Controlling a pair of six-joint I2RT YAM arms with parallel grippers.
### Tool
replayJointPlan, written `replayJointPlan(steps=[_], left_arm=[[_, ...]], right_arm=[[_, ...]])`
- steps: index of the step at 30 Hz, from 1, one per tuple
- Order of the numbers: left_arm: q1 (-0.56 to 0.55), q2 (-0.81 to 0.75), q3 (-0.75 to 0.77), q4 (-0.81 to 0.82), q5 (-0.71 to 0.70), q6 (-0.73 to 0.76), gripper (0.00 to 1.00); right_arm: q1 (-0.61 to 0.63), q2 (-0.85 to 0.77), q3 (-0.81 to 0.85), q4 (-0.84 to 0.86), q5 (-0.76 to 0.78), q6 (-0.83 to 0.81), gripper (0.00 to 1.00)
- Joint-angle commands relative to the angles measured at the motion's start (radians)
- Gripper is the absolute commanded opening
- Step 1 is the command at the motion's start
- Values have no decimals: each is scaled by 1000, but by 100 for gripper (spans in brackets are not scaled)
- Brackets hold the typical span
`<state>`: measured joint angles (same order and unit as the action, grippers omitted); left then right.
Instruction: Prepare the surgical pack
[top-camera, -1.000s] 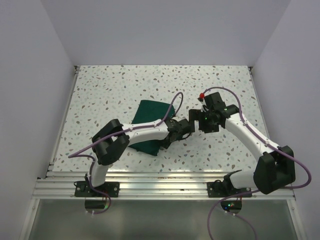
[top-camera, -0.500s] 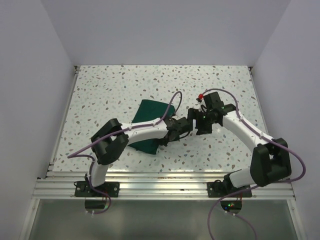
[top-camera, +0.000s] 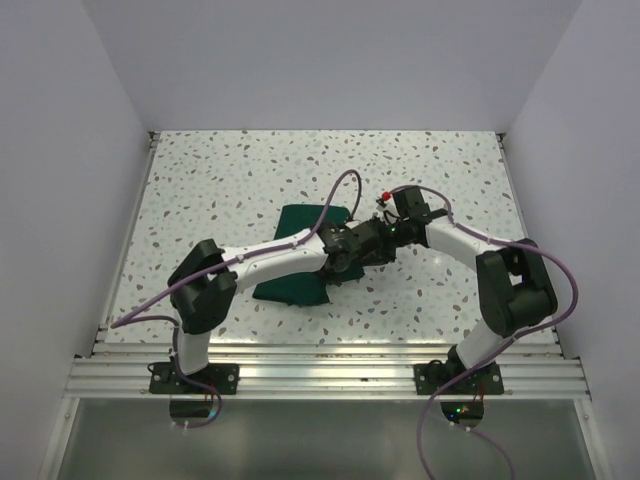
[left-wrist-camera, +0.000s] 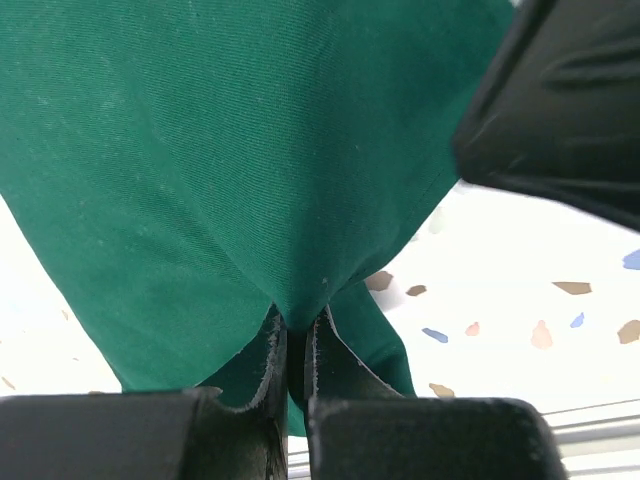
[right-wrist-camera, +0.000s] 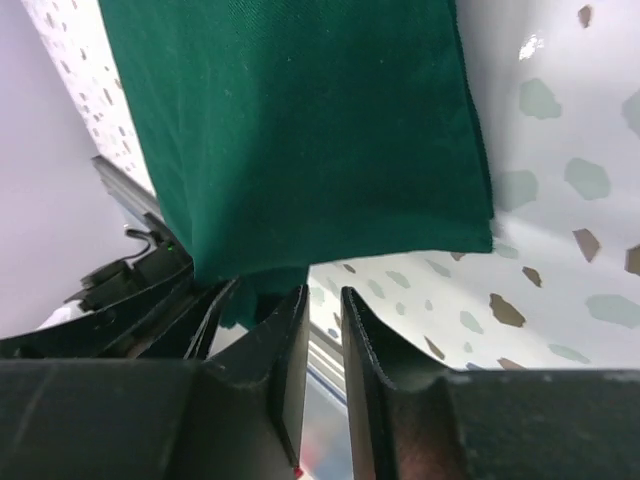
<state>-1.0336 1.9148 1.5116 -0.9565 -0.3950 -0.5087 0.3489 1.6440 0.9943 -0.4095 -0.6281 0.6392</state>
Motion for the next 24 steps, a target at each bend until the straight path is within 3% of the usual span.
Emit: replayJointPlan(steps=[1, 11, 19, 24], left_arm=[[12, -66, 47, 36, 36, 6, 0], [40, -54, 73, 29, 77, 19, 0], [47, -25, 55, 32, 117, 30, 25], [47, -19, 50, 36, 133, 22, 33]], right_arm=[[4, 7, -29, 100, -90, 65, 22], [4, 16, -23, 71, -113, 33, 17], [-5, -3, -43, 38, -102, 1, 18], [-10, -12, -56, 23, -101, -18, 18]])
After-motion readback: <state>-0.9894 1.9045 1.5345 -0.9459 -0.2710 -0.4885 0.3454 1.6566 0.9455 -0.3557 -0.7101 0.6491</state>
